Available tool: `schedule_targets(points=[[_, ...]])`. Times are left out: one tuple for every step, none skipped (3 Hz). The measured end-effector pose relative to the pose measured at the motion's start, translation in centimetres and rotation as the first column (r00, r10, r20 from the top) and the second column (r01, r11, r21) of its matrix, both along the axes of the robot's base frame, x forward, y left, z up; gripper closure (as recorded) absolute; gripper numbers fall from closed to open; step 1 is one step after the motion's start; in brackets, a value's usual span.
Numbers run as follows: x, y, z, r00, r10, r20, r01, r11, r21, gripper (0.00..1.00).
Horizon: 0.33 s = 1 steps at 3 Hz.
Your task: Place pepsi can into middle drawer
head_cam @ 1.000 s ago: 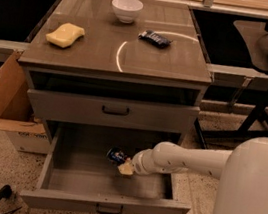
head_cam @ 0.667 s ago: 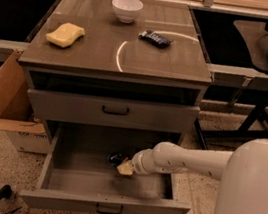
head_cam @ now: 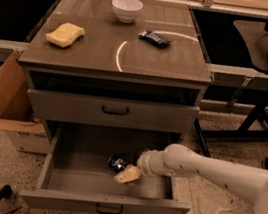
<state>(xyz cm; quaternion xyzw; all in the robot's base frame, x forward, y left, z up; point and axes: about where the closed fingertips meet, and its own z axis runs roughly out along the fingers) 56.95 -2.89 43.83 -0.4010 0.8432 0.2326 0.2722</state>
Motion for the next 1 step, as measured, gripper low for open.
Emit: schedule_targets(points=[[-1.63, -1.52, 4.07, 0.9945, 0.07, 0.078, -0.077, 0.993, 0.086, 0.0]])
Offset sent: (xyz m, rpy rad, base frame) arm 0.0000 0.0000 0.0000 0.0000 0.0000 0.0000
